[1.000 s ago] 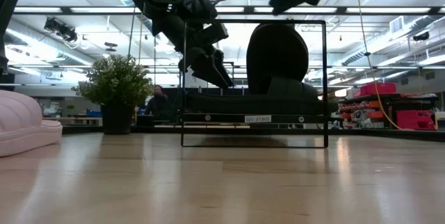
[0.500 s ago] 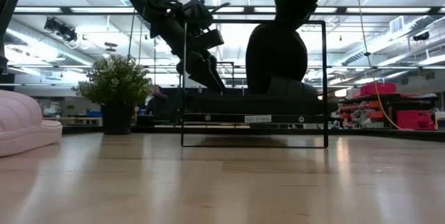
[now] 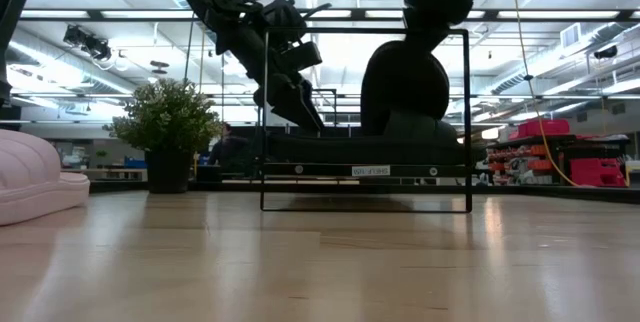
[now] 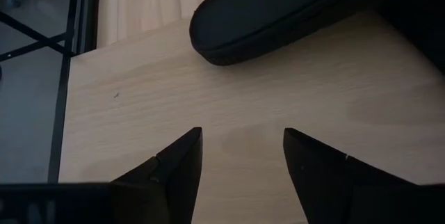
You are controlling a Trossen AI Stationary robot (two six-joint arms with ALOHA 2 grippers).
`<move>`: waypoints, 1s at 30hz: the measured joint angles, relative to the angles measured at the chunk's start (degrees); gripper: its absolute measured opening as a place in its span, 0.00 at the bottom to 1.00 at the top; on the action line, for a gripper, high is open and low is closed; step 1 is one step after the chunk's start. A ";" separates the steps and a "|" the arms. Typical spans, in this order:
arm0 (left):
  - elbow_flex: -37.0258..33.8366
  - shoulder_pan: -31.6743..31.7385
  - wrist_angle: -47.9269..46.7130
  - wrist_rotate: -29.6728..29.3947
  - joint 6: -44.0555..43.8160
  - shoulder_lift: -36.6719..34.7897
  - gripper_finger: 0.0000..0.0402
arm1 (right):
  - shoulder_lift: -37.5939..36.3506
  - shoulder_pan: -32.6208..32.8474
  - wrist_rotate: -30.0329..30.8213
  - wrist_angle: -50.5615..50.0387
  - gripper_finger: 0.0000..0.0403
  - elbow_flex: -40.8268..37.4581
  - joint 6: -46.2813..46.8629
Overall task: Pick and place slides into the shelf
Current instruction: Put the black slipper on the shelf
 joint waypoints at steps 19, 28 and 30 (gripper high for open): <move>0.00 0.00 -1.09 0.00 -0.09 0.00 0.50 | 0.05 -3.42 -0.35 -0.96 0.02 0.02 -2.28; -0.04 0.12 -3.20 0.02 -1.50 -1.24 0.50 | -0.73 -1.55 4.15 -8.68 0.02 9.65 -9.15; -0.04 0.15 -3.18 0.01 -2.02 -2.37 0.50 | -0.83 -1.53 4.08 -9.53 0.02 13.26 -11.65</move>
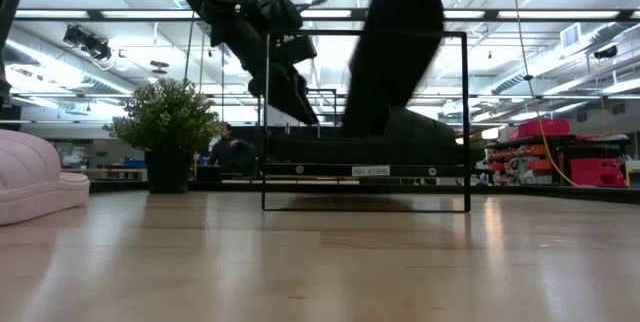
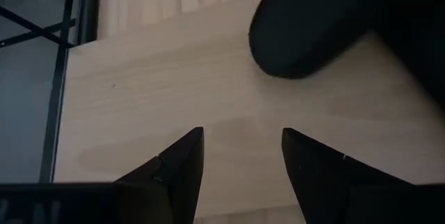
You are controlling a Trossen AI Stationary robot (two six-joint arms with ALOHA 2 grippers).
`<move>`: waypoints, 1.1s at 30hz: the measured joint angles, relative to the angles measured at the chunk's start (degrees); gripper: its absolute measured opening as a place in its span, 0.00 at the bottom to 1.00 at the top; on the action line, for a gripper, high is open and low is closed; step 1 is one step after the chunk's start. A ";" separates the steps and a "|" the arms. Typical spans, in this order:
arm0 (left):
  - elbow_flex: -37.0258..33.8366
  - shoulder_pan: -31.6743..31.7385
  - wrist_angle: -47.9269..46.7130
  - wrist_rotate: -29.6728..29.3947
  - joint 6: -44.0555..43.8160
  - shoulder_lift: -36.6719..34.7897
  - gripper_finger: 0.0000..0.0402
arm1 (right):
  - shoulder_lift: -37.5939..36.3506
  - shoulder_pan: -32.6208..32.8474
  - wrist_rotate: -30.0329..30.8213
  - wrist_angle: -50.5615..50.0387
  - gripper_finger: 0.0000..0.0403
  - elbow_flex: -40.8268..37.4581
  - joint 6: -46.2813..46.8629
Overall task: Pick and place slides into the shelf
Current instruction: Put the black slipper on the shelf
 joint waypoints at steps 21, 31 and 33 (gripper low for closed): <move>0.02 4.24 -1.58 10.83 -10.23 -23.66 0.51 | -3.40 -4.44 -7.10 -7.18 0.02 30.37 -12.68; 0.04 1.37 12.50 10.83 -15.92 -31.36 0.55 | -9.37 -4.68 -14.12 5.27 0.02 30.37 -12.19; 0.03 0.43 15.68 10.93 -16.88 -32.05 0.56 | -10.07 -4.68 -15.53 7.23 0.02 30.37 -12.20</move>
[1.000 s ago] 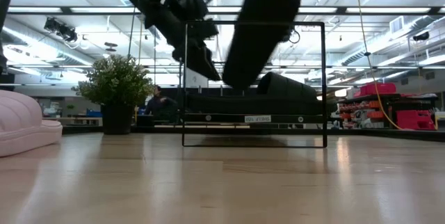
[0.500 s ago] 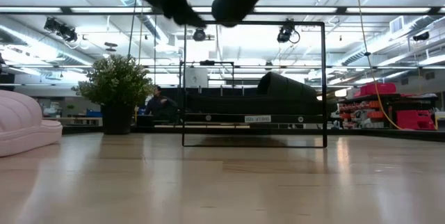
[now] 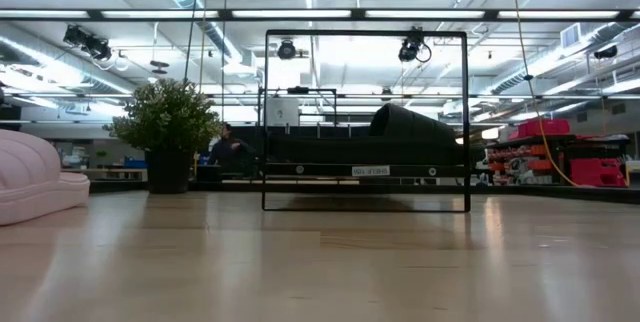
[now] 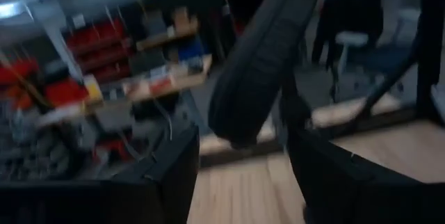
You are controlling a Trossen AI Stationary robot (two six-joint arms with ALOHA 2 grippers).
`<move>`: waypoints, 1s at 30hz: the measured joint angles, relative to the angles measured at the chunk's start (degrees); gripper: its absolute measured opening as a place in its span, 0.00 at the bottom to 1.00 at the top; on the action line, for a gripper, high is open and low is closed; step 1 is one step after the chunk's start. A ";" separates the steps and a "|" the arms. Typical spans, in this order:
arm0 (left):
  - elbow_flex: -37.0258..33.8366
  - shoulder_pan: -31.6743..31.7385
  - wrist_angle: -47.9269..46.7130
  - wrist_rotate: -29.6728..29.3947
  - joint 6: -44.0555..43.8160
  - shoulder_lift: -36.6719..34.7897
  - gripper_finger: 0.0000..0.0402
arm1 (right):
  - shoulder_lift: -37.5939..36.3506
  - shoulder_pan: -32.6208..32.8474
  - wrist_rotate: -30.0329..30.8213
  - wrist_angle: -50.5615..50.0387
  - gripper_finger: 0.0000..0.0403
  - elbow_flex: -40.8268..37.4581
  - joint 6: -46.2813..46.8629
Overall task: Pick and place slides into the shelf
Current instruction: Put the black slipper on the shelf
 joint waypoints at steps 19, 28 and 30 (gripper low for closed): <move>0.01 -7.25 13.21 -0.62 -6.16 -0.05 0.55 | -0.38 0.02 -6.56 5.35 0.02 0.00 0.04; 0.01 -5.36 11.94 -2.69 -4.27 -0.07 0.60 | -0.38 0.07 -8.79 6.94 0.02 0.00 0.20; 0.01 -5.12 10.54 -2.66 -3.51 -0.05 0.61 | -0.36 0.07 -9.33 7.50 0.02 0.00 0.49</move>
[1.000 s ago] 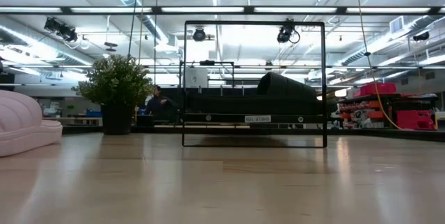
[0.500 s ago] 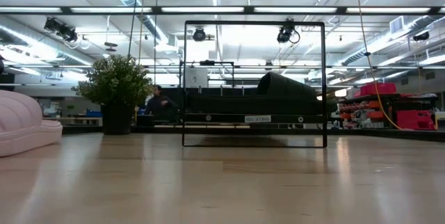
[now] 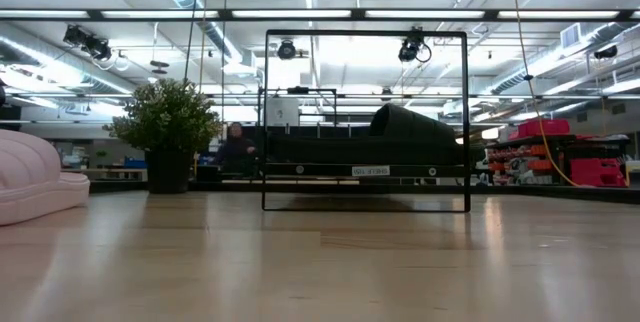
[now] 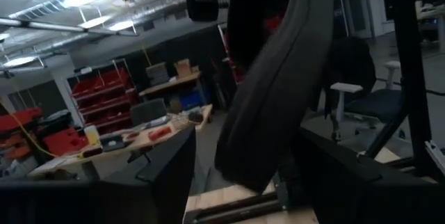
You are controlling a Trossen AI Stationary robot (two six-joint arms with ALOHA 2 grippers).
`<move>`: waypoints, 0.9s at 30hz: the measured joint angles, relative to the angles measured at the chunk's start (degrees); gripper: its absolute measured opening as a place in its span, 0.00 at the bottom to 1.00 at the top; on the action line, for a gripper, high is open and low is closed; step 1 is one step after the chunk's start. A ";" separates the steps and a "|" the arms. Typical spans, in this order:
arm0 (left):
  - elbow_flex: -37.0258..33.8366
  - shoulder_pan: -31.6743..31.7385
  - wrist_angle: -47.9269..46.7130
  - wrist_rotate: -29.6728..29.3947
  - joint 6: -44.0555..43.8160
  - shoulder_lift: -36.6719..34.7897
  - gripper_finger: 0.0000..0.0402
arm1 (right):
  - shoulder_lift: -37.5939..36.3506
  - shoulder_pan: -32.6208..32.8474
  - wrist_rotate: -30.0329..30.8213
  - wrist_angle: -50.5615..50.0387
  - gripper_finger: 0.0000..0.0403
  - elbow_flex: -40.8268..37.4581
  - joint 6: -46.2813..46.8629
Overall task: Pick and place slides into the shelf
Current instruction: Put the black slipper on the shelf
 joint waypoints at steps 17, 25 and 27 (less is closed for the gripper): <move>0.00 -0.21 0.09 0.71 0.07 0.00 0.48 | 0.22 -0.01 0.42 -0.01 0.02 0.00 1.69; -0.02 -0.19 0.78 2.69 -0.70 0.00 0.48 | 0.20 -0.04 1.14 -1.14 0.02 -0.77 3.04; -0.02 -0.16 1.33 2.65 -0.78 0.00 0.49 | 0.20 -0.04 1.27 -1.17 0.02 -1.00 3.24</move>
